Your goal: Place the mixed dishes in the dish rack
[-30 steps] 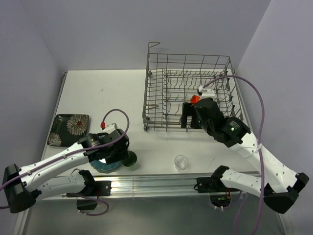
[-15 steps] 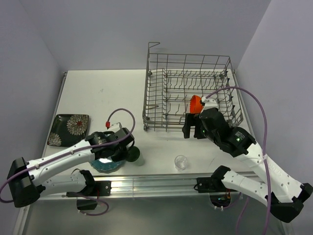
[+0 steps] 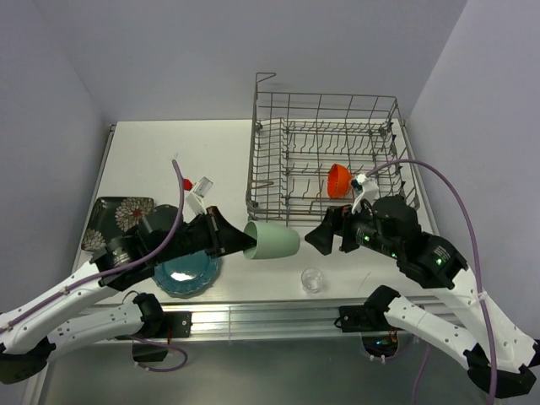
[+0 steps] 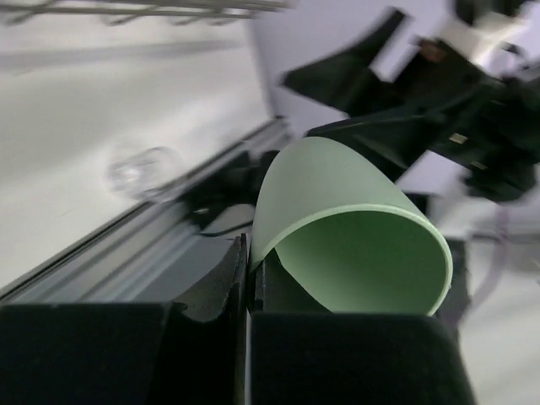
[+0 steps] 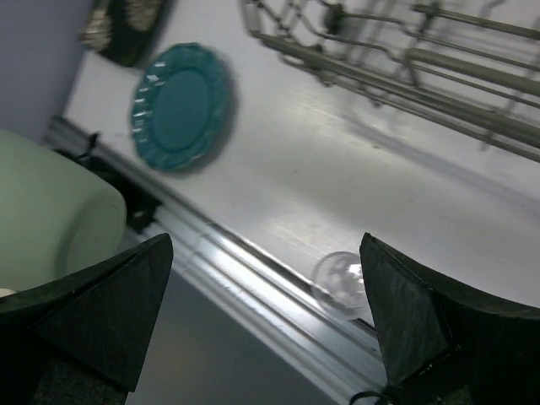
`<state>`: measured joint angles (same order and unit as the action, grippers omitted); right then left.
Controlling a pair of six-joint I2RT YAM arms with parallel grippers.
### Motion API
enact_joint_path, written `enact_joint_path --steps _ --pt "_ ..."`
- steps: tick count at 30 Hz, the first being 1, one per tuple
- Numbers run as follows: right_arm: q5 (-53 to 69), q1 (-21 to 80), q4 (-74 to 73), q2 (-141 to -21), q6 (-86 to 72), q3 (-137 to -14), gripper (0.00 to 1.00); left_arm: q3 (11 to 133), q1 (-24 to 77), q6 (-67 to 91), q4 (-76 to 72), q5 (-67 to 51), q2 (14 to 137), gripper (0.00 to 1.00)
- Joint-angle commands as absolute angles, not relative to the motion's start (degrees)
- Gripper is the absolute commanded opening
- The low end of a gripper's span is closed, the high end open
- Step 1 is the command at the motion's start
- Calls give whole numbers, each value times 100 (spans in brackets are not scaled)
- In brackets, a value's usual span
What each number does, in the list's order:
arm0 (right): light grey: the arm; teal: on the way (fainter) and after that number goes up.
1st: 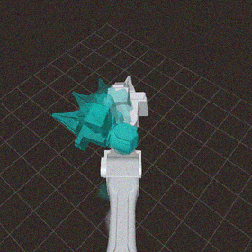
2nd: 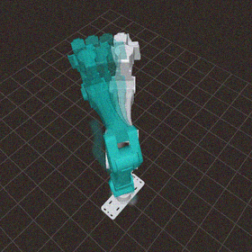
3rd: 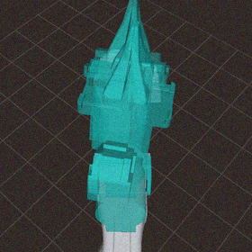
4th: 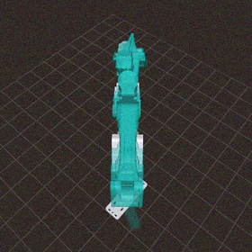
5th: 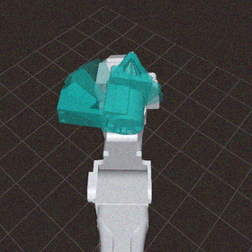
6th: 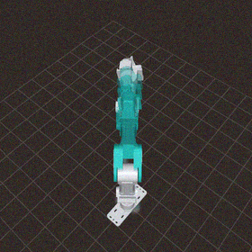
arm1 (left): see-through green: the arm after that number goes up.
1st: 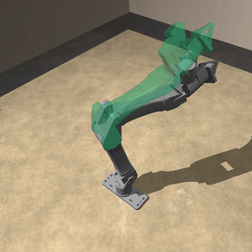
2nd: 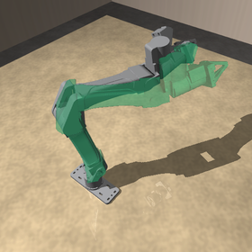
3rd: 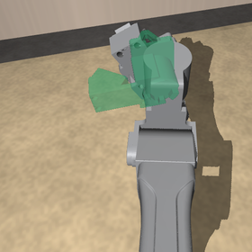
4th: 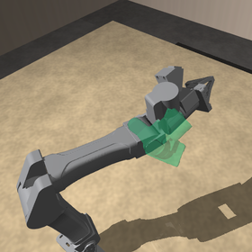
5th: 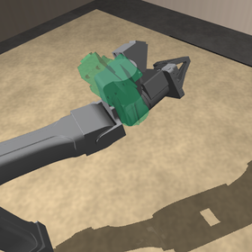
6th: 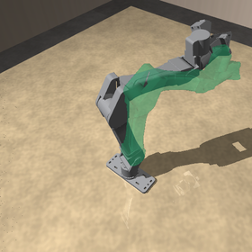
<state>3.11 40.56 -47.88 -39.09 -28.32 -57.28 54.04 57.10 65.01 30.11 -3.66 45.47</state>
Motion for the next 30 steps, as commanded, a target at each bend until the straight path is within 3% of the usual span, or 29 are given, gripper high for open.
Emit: enact_joint_path --steps 1,3,10,30 --pt "1659 4025 -3992 -3560 -2970 -5661 100 4976 5748 6275 592 -1633 4500 0" --pt "2159 4025 -3815 -3376 -3102 -5625 100 4774 5748 6389 -345 -2003 4509 0" --pt "3302 4017 -2701 -2971 -3594 -5397 100 4649 5748 6600 -1335 -2487 4781 0" --pt "4394 4017 -923 -2575 -4623 -5159 99 4702 5704 6486 -1731 -2786 5150 0"
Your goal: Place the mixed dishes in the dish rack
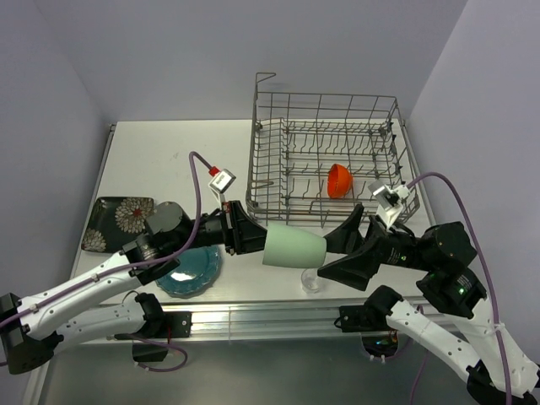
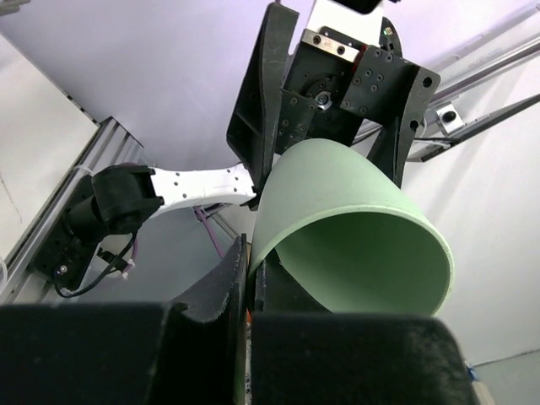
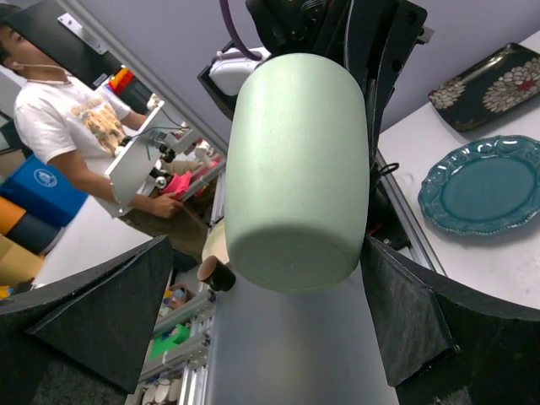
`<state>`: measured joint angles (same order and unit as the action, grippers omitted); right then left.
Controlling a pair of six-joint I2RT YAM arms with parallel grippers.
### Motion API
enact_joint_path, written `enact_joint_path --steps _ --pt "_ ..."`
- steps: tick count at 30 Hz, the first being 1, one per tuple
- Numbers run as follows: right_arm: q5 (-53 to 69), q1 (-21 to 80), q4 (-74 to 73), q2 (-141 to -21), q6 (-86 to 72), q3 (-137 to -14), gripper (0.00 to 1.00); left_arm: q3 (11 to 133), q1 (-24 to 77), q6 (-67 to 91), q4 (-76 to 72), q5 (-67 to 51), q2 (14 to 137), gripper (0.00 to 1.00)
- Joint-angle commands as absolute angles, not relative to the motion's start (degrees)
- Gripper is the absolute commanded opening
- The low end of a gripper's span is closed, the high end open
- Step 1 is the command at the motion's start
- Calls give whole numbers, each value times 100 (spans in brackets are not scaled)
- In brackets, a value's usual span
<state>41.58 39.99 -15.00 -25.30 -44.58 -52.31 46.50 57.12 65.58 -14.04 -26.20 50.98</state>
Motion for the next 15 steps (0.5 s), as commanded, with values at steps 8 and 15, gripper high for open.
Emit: enact_joint_path --steps 8,15 --pt "4509 4025 -422 -2751 -4816 -4983 91 4667 5704 6644 -2171 -2944 5423 0" --pt "4412 4025 -457 -2795 -4755 -5027 71 4597 5704 6741 -2373 -3023 5511 0"
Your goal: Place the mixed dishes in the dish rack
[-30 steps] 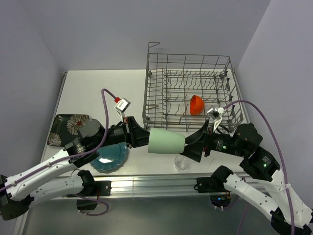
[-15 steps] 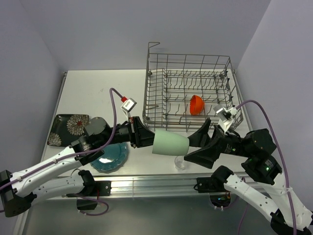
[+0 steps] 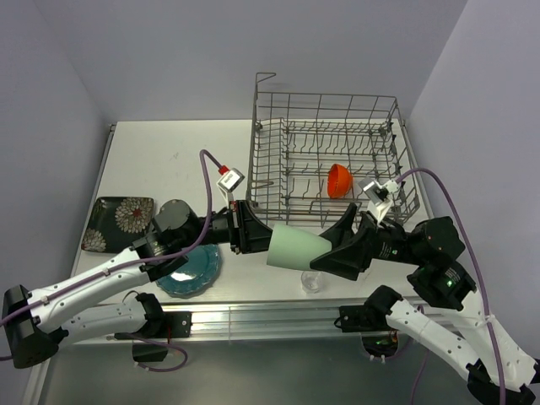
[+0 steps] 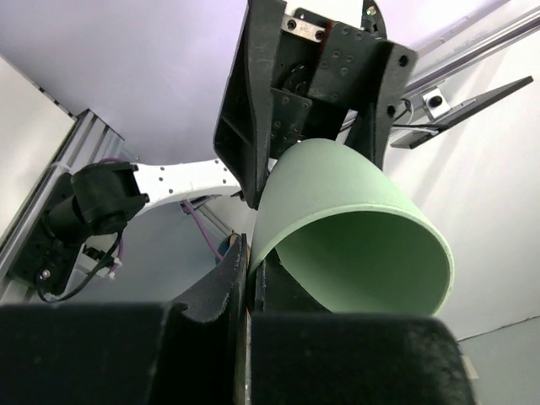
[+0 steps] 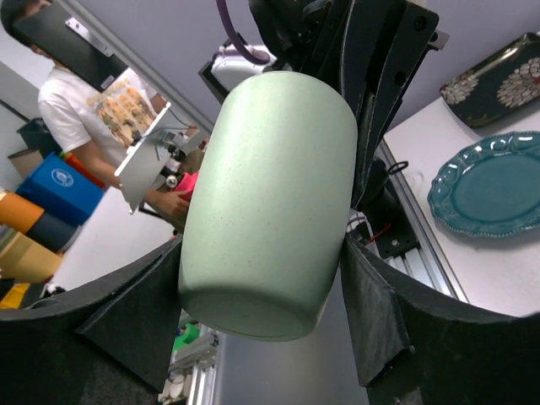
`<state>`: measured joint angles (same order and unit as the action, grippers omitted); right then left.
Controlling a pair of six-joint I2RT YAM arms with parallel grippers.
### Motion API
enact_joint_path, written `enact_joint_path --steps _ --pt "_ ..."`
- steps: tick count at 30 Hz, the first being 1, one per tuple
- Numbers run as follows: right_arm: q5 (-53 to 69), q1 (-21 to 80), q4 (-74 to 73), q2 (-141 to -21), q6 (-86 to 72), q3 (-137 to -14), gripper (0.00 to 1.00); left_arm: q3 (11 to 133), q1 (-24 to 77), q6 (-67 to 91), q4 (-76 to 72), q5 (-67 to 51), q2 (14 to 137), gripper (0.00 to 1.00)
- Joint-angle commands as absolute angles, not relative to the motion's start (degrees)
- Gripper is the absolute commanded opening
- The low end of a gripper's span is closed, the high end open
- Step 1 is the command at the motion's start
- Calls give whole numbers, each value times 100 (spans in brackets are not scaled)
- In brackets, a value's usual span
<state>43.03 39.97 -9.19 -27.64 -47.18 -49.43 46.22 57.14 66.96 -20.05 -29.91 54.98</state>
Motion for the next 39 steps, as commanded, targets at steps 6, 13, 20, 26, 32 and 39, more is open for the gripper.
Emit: enact_joint_path --steps 6,13,20,26,32,39 --pt "4176 4025 -920 -2856 -4589 -5115 0 4570 5704 6680 -2181 -2989 5441 44" --pt "2738 4025 -2582 -3023 -3649 -5773 0 4903 5704 6014 -377 -1901 4958 99" --pt "741 4017 -4025 -3594 -2980 -6915 0 5493 5704 6108 2694 1290 4105 99" --pt "-497 4008 -4684 -4306 -2716 -8128 0 5511 5704 6012 3190 1723 3867 99" --pt "-2088 3877 -5439 -5385 -2400 -9682 0 5415 5704 5713 3077 1188 4157 99" --pt "-2786 2719 -5889 -6879 -2057 -10959 0 5300 5704 5502 3023 966 4201 99"
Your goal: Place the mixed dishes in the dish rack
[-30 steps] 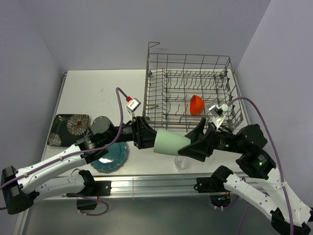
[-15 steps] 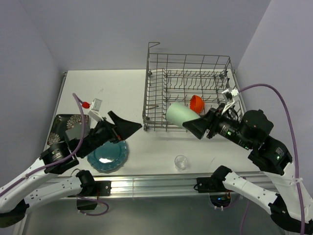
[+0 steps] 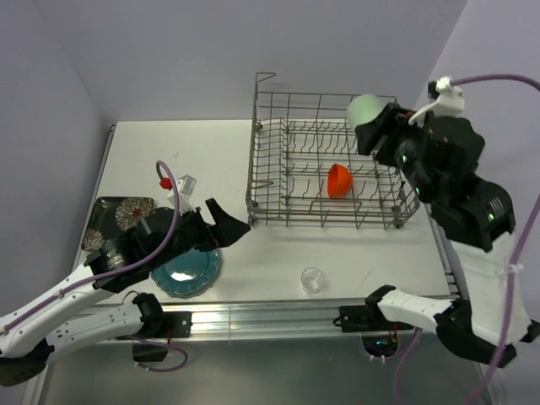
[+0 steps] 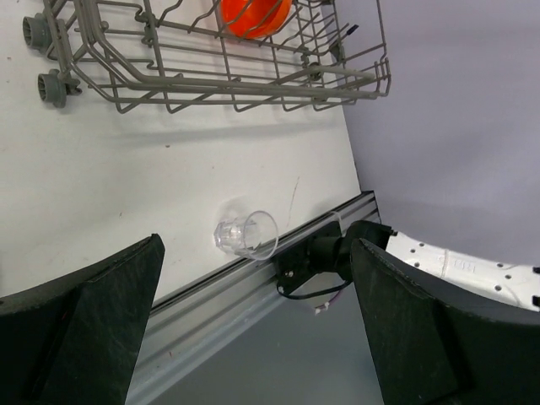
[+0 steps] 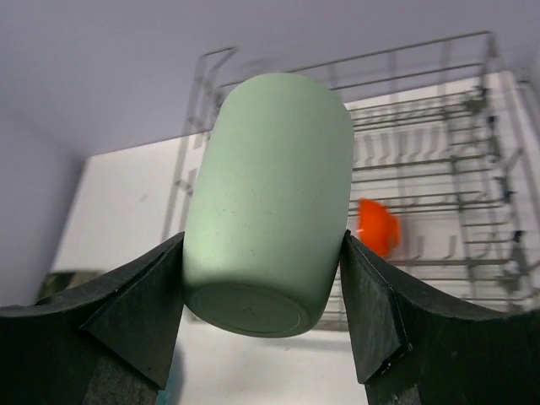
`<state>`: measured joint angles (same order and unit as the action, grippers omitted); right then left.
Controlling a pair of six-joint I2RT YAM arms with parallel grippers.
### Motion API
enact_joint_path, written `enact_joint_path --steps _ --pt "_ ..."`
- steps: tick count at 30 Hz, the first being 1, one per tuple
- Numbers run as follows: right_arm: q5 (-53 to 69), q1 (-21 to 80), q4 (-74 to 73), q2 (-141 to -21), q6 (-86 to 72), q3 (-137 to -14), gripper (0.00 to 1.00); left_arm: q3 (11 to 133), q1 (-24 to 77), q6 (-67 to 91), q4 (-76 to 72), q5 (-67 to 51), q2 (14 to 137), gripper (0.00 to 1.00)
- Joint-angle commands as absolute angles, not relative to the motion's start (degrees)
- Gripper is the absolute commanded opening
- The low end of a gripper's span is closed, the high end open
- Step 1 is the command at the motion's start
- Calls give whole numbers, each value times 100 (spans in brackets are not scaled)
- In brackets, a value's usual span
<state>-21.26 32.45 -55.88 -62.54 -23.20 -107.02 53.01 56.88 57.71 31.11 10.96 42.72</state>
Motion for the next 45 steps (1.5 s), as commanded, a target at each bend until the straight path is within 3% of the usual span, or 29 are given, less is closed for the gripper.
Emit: enact_joint_path --steps 1,7,16,26,45 --pt "-2603 2542 -5897 -7038 -2031 -11056 0 5309 5704 5415 3041 993 4210 99" --pt "-2040 1444 -6275 -8339 -2136 -11600 0 5344 5704 5159 3182 1081 4263 99" --pt "-1793 616 -6723 -9772 -2039 -11900 0 5081 5704 4904 2866 906 4614 99" --pt "-1600 334 -6944 -10072 -1846 -11461 0 5054 5704 4667 2628 835 4957 99" --pt "-607 -175 -6038 -10713 -1749 -10767 0 5019 5704 4623 2619 914 4975 99"
